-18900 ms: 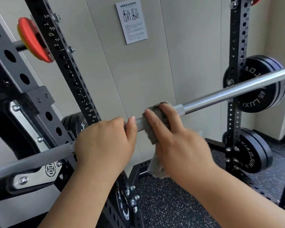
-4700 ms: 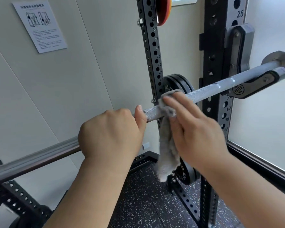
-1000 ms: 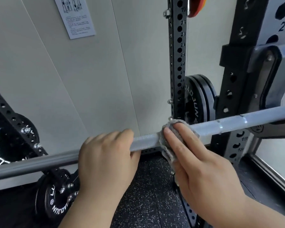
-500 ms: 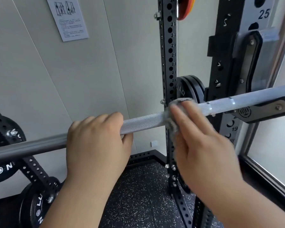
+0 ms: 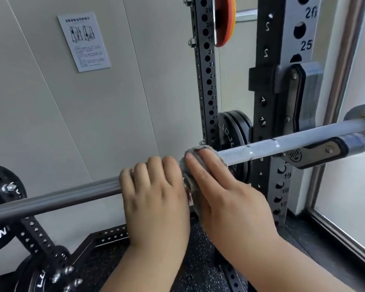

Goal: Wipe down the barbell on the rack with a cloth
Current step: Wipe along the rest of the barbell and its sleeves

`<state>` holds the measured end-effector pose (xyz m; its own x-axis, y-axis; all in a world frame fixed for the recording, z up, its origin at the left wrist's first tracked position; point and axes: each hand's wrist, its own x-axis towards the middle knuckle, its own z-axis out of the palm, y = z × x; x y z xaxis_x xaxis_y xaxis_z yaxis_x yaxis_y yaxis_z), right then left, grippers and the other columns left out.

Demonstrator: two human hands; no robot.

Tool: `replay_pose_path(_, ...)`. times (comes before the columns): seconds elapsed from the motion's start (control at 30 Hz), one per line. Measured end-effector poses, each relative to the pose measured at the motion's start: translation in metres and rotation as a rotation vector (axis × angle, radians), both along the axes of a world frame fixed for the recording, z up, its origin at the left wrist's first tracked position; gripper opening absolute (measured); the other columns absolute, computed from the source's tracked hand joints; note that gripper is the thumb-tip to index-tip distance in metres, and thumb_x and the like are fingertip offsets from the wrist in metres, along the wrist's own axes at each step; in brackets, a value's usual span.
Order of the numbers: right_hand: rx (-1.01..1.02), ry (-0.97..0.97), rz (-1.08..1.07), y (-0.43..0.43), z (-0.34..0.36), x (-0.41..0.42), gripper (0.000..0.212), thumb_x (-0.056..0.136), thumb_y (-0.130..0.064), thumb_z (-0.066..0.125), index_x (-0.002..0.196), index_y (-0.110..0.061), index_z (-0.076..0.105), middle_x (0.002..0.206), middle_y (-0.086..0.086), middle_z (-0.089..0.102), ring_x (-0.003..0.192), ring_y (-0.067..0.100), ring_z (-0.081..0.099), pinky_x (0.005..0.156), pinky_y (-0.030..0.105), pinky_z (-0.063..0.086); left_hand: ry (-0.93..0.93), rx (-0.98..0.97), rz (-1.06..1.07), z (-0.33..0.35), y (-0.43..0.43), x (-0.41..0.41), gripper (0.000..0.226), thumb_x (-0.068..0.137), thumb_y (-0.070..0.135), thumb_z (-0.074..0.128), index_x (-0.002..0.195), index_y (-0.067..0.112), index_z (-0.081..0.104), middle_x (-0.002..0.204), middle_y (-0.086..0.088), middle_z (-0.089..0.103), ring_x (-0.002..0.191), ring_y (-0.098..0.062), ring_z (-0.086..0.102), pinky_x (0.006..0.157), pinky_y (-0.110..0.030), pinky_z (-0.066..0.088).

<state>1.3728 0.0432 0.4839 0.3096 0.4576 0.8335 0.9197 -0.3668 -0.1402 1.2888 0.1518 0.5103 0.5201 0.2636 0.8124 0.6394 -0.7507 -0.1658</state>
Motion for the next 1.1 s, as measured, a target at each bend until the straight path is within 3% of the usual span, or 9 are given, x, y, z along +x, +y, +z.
replay_pose_path(0.2,0.198,0.092,-0.102,-0.014,0.006,0.018,0.038,0.106,-0.022,0.054,0.143,-0.023,0.061,0.15,-0.014,0.054,0.069,0.017,0.068,0.046,0.031,0.052,-0.138,0.078,-0.046,-0.005,0.02,0.007,0.02,0.079,0.008,0.074,0.09,0.009,0.058,0.08,-0.009,0.054,0.073,-0.034,0.048,0.075,-0.046,0.036)
replay_pose_path(0.33,0.046,0.022,0.051,0.009,-0.005,0.0,0.064,0.092,-0.013,0.064,0.154,-0.023,0.049,0.159,-0.003,0.044,0.096,0.019,0.073,0.06,0.035,0.061,-0.164,0.122,-0.06,-0.004,0.02,0.007,0.014,0.087,0.006,0.067,0.087,0.012,0.054,0.078,-0.009,0.055,0.072,-0.034,0.05,0.072,-0.045,0.035)
replay_pose_path(0.43,-0.032,-0.012,0.03,-0.006,0.0,0.017,0.071,0.087,-0.02,0.072,0.155,-0.026,0.05,0.159,-0.01,0.046,0.071,0.011,0.069,0.051,0.029,0.058,-0.166,0.145,-0.058,-0.004,0.025,0.007,0.013,0.09,0.006,0.066,0.087,0.013,0.055,0.078,-0.008,0.055,0.071,-0.034,0.05,0.071,-0.044,0.034)
replay_pose_path(0.5,0.081,0.053,-0.016,-0.021,0.007,0.031,0.049,0.1,-0.024,0.065,0.148,-0.025,0.058,0.154,-0.015,0.052,0.059,0.009,0.063,0.047,0.023,0.052,-0.161,0.171,-0.047,-0.007,0.029,0.008,0.014,0.086,0.004,0.069,0.089,0.011,0.057,0.079,-0.008,0.055,0.071,-0.033,0.049,0.072,-0.043,0.034)
replay_pose_path(0.6,0.175,0.1,-0.061,-0.019,0.004,0.027,0.039,0.106,-0.024,0.055,0.145,-0.021,0.061,0.152,-0.009,0.053,0.061,0.008,0.057,0.05,0.022,0.051,-0.172,0.218,-0.053,-0.009,0.032,0.01,0.016,0.085,0.003,0.071,0.091,0.011,0.059,0.079,-0.008,0.056,0.07,-0.032,0.049,0.072,-0.043,0.034)
replay_pose_path(0.73,0.035,0.017,0.011,0.002,-0.01,0.003,0.068,0.085,-0.009,0.066,0.151,-0.023,0.055,0.158,0.002,0.047,0.061,0.016,0.061,0.045,0.032,0.052,-0.208,0.189,-0.078,-0.008,0.031,0.01,0.012,0.087,0.005,0.069,0.089,0.012,0.06,0.079,-0.008,0.058,0.071,-0.034,0.051,0.072,-0.045,0.034)
replay_pose_path(0.87,0.051,-0.008,-0.009,-0.02,0.006,0.033,0.049,0.099,-0.023,0.053,0.148,-0.027,0.058,0.153,-0.011,0.053,0.067,0.019,0.07,0.05,0.031,0.056,-0.171,0.163,-0.066,-0.007,0.03,0.01,0.02,0.081,0.007,0.077,0.092,0.011,0.061,0.079,-0.009,0.057,0.07,-0.034,0.05,0.072,-0.044,0.033)
replay_pose_path(0.97,0.138,0.069,-0.075,-0.023,0.008,0.033,0.038,0.107,-0.03,0.051,0.143,-0.025,0.062,0.15,-0.008,0.055,0.057,0.019,0.063,0.049,0.023,0.046,-0.153,0.182,-0.048,-0.004,0.031,0.01,0.022,0.08,0.005,0.077,0.089,0.01,0.058,0.075,-0.008,0.053,0.067,-0.032,0.047,0.07,-0.043,0.031)
replay_pose_path(1.1,0.045,0.087,-0.014,0.0,-0.007,0.011,0.067,0.085,-0.014,0.069,0.15,-0.025,0.055,0.157,0.005,0.048,0.053,0.022,0.056,0.043,0.032,0.051,-0.162,0.179,-0.056,-0.001,0.032,0.011,0.019,0.083,0.009,0.075,0.085,0.013,0.056,0.072,-0.008,0.053,0.065,-0.033,0.049,0.067,-0.042,0.032)
